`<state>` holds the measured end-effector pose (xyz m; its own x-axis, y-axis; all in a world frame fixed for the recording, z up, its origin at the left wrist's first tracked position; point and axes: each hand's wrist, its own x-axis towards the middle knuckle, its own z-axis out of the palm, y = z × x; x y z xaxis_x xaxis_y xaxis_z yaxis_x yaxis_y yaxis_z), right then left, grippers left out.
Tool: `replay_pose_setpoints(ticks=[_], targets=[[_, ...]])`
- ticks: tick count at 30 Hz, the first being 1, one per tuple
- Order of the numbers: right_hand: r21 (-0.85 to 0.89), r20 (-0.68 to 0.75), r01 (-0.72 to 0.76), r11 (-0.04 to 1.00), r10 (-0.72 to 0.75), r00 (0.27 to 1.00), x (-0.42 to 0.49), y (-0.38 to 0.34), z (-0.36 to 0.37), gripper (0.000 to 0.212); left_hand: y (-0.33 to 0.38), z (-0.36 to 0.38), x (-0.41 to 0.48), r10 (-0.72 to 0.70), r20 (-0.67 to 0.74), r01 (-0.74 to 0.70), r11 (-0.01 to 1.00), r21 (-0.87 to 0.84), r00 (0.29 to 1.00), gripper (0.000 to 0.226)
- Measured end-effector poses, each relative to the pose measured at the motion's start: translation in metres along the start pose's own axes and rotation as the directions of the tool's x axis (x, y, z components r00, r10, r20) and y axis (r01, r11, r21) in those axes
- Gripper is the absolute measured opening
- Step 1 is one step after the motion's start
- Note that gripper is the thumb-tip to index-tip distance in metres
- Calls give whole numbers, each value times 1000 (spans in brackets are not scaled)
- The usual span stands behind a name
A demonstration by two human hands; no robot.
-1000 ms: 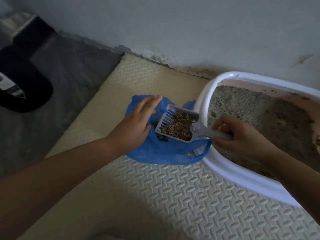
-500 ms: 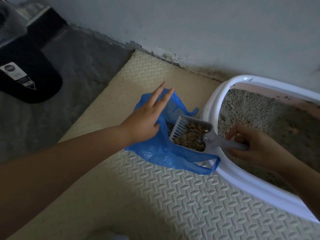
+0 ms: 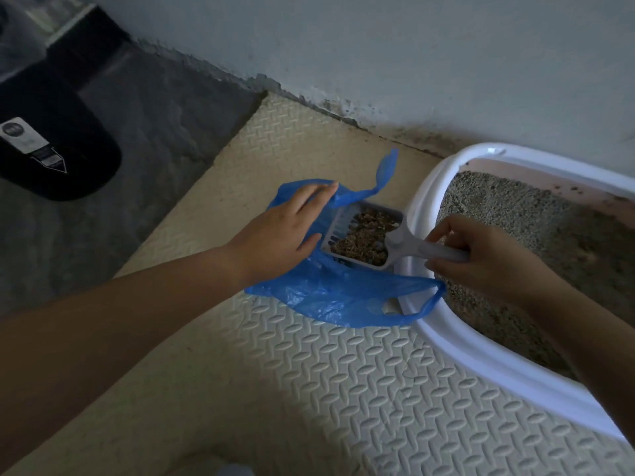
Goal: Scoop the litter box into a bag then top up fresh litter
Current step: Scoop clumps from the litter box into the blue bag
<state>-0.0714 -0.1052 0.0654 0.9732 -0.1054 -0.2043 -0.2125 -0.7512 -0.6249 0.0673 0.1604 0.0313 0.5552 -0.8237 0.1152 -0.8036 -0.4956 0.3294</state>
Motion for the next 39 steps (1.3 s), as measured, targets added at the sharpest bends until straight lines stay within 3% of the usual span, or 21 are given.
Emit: replay_pose_setpoints(ticks=[5, 8, 12, 15, 18, 25, 28, 31, 35, 39], targets=[[-10, 23, -11, 1000, 11, 1000, 14, -8, 2, 22, -9, -1, 4, 90, -36, -89, 996, 20, 995, 36], [-5, 34, -15, 1000, 15, 999, 19, -13, 6, 21, -14, 0, 6, 159, -9, -158, 985, 68, 987, 30], [-19, 44, -17, 1000, 18, 999, 22, -14, 9, 21, -17, -1, 6, 54, 46, -58, 996, 72, 997, 56], [-28, 48, -26, 999, 27, 998, 22, -15, 11, 22, -17, 1, 8, -94, 175, 79, 993, 93, 980, 87], [-38, 30, -19, 999, 20, 999, 23, -16, 13, 23, -13, -1, 8, -136, 286, 115, 989, 89, 949, 99], [-135, -23, 113, 984, -118, 993, 26, -22, 19, 28, -9, -11, 6, -187, 351, 193, 981, 18, 917, 98], [41, -157, 70, 997, -63, 986, 28, -22, 24, 21, -11, -8, 4, -197, 354, 210, 978, 1, 914, 96], [192, -203, 63, 979, -23, 979, 27, -24, 29, 22, -13, -6, 3, -200, 351, 226, 974, -35, 915, 96], [225, -215, 106, 969, -56, 975, 21, -30, 33, 25, -14, -7, 3, -204, 346, 242, 968, -69, 916, 96], [147, -233, 186, 971, -149, 961, 17, -37, 37, 23, -14, -8, 1, -207, 340, 250, 965, -86, 917, 98]])
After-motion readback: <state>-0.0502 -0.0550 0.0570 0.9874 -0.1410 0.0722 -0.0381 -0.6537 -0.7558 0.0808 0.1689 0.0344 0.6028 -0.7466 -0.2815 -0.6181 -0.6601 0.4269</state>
